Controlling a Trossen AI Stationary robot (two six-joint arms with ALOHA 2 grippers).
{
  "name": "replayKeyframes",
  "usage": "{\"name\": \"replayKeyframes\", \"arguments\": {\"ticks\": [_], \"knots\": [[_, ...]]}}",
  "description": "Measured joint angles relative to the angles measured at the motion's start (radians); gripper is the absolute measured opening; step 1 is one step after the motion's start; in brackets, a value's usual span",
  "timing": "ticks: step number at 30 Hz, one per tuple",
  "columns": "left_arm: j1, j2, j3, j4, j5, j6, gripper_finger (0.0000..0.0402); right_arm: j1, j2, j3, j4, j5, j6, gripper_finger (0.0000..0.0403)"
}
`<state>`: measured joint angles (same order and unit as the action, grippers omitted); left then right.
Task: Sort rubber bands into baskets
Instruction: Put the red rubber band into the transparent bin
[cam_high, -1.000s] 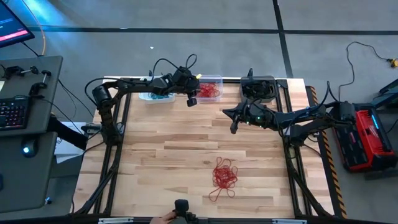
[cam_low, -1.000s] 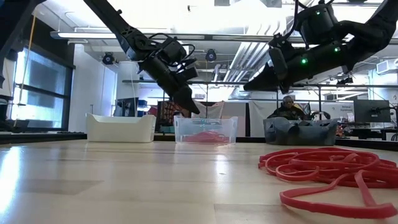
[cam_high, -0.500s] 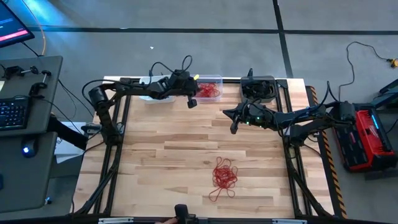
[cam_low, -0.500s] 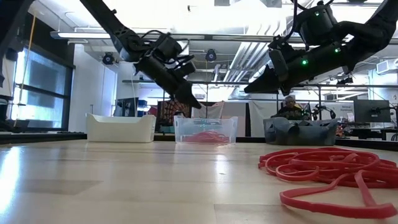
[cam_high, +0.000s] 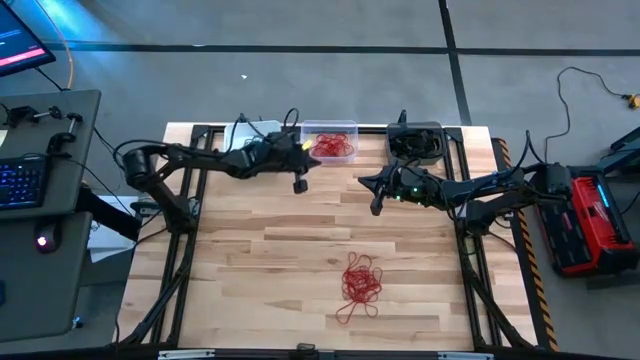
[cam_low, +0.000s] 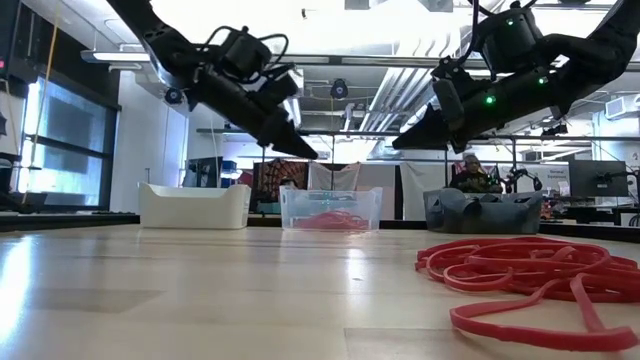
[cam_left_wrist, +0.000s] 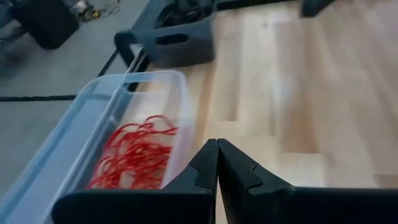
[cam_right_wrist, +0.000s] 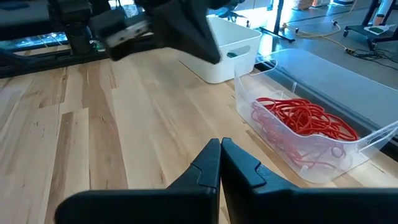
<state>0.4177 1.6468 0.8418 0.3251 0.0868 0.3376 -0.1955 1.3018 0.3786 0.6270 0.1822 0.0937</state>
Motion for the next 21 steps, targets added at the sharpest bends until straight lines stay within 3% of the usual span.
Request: {"name": "replayKeyframes", "arguments": {"ticks": [10,21], "knots": [[-0.104,-0.105,-0.135,0.050,0.000,-0.066,0.0000,0.013,0.000,0.000,0.006,-0.045,-0.009,0.0000],[-0.176,-0.124,-0.261,0.198,-0.001,-0.153,0.0000,0.118,0.000,0.000,0.011,-0.047,-0.068,0.0000]]}}
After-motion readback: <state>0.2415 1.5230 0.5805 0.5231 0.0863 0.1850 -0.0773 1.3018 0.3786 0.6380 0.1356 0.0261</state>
